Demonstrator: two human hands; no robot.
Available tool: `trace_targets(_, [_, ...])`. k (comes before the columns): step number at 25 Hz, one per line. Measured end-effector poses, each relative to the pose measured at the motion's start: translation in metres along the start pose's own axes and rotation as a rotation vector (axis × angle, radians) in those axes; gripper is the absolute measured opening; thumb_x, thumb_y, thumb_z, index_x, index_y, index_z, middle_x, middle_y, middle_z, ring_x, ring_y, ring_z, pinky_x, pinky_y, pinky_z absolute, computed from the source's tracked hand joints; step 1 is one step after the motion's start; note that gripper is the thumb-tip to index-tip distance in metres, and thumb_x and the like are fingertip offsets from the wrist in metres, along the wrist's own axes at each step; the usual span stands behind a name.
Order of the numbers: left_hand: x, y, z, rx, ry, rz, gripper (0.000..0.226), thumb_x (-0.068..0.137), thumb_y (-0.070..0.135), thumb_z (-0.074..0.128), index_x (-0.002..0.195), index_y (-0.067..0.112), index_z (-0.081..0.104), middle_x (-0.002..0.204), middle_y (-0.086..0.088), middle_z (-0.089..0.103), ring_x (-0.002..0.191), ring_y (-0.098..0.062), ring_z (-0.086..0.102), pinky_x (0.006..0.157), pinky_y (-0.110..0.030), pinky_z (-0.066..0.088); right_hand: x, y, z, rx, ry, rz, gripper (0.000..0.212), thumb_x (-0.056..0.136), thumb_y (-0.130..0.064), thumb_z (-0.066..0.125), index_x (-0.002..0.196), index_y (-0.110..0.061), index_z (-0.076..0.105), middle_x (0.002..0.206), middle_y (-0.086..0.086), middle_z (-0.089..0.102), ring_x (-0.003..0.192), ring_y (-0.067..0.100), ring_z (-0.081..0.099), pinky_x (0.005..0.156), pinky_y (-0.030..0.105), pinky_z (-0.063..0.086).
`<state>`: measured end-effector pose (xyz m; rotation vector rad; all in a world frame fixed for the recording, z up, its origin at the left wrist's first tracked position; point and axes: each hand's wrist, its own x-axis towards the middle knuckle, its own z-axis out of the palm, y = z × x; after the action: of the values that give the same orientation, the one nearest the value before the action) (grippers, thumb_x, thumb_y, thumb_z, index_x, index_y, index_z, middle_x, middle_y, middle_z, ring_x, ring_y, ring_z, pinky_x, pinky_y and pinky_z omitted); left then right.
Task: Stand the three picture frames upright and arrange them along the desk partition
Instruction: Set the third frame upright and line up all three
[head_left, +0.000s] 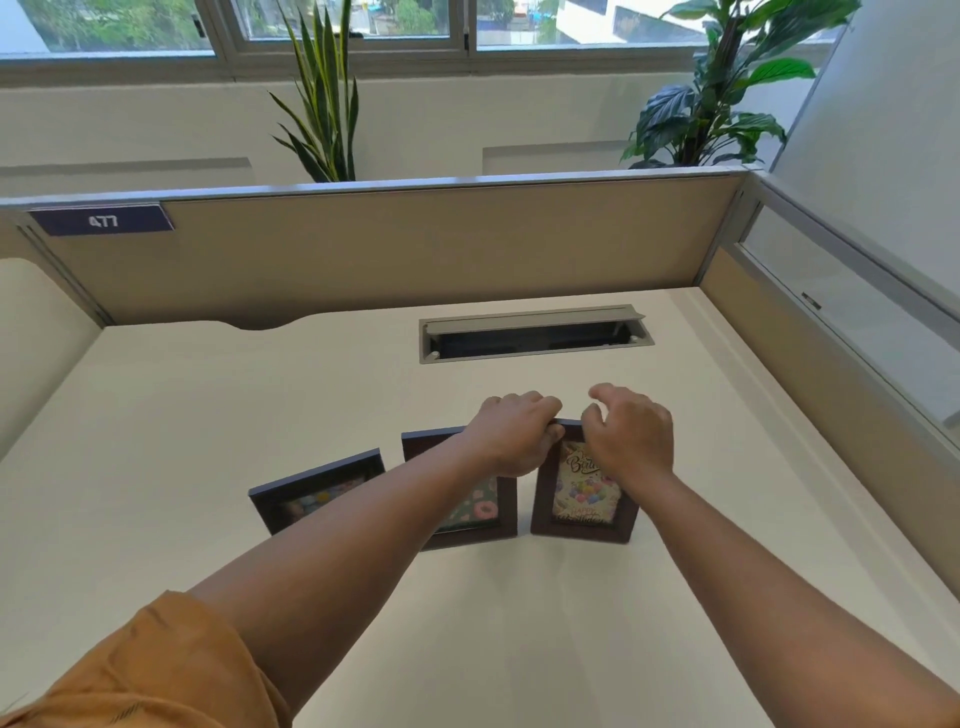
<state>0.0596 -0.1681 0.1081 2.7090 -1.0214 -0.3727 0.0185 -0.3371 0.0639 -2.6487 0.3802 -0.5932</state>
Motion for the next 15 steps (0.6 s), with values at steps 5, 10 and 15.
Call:
trace_targets(5, [-0.054, -0.067, -0.031, -0.076, -0.061, -0.272, 0.061, 0.099, 0.049, 0.059, 0.151, 0.022, 0.042, 0.153, -0.006, 0.05, 0.135, -0.03, 0.052, 0.108, -0.047, 0.044, -0.014, -0.047, 0.032, -0.082, 0.03, -0.22, 0.036, 0.102, -0.035, 0.046, 0.12, -0.015, 0.07, 0.112, 0.005, 0.079, 0.106, 0.025, 0.071, 0.106, 0.053, 0.043])
trace_targets(10, [-0.117, -0.129, -0.049, -0.126, -0.192, -0.465, 0.063, 0.091, 0.041, 0.072, 0.145, 0.02, 0.049, 0.144, -0.003, 0.057, 0.128, -0.024, 0.056, 0.101, -0.039, 0.048, -0.035, -0.117, 0.068, 0.033, -0.134, -0.531, 0.051, 0.107, -0.046, 0.032, 0.143, -0.019, 0.055, 0.148, 0.006, 0.06, 0.146, 0.027, 0.043, 0.121, 0.044, 0.018])
trace_targets(15, [-0.153, -0.158, -0.038, -0.19, -0.251, -0.49, 0.021, 0.093, 0.023, 0.066, 0.114, 0.024, 0.062, 0.113, 0.0, 0.069, 0.101, -0.021, 0.064, 0.08, -0.033, 0.053, -0.063, -0.17, 0.09, 0.096, -0.247, -0.721, 0.053, 0.106, -0.044, 0.033, 0.152, -0.021, 0.042, 0.157, 0.004, 0.051, 0.153, 0.023, 0.03, 0.124, 0.039, 0.008])
